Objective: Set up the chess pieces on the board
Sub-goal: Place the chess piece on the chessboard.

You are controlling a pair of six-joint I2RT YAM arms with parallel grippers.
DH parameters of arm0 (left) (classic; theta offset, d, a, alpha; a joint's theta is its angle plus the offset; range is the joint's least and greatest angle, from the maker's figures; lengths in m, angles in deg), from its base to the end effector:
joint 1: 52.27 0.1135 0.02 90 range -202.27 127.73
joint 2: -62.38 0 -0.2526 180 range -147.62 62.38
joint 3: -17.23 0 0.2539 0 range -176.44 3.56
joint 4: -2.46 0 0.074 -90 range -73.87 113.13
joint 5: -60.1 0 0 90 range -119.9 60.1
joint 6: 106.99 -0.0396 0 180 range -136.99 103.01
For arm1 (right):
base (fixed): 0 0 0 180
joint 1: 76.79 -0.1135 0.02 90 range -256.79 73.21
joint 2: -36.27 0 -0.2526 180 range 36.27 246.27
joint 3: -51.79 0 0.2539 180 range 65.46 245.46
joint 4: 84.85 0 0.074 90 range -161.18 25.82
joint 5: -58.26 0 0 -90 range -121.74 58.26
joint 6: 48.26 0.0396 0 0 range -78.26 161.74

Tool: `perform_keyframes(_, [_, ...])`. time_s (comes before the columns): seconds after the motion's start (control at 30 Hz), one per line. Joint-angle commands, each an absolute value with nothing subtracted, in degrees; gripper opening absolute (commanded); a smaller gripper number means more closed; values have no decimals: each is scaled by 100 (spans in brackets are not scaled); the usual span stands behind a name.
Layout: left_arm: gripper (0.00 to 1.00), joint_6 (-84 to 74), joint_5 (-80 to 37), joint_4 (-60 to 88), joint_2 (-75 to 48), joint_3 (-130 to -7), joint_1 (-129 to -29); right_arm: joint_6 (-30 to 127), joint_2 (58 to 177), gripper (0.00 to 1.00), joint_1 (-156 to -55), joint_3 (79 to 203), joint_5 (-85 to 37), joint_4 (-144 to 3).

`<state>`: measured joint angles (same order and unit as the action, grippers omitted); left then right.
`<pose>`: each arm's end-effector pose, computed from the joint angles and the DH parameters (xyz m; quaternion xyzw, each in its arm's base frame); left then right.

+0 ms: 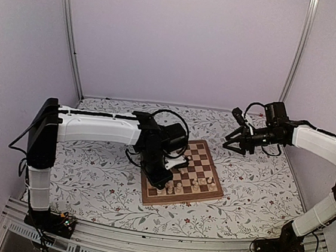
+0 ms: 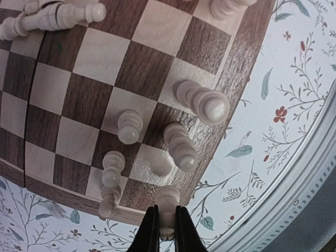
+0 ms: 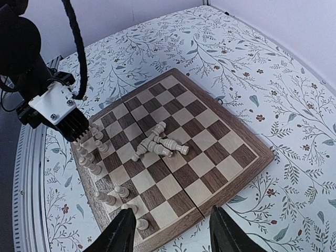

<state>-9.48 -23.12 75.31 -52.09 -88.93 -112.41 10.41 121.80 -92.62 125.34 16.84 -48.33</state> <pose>0.1918 -0.3434 0.1947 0.4453 0.8901 -0.0918 0.0311 0.2950 0.1145 0.2376 -0.4745 0.7229 0.3376 0.3719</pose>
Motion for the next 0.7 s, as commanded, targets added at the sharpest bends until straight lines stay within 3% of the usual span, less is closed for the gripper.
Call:
perform_keyframes(0.0, [0,-969,-2462,7402,-5383,-9154,-11193,915,12298,51,-9270,12665,1765,-4681])
perform_keyframes(0.67, [4,-975,-2519,7361,-5619,-9198,-11200,852,12347,51,-9272,12703,1844,-4567])
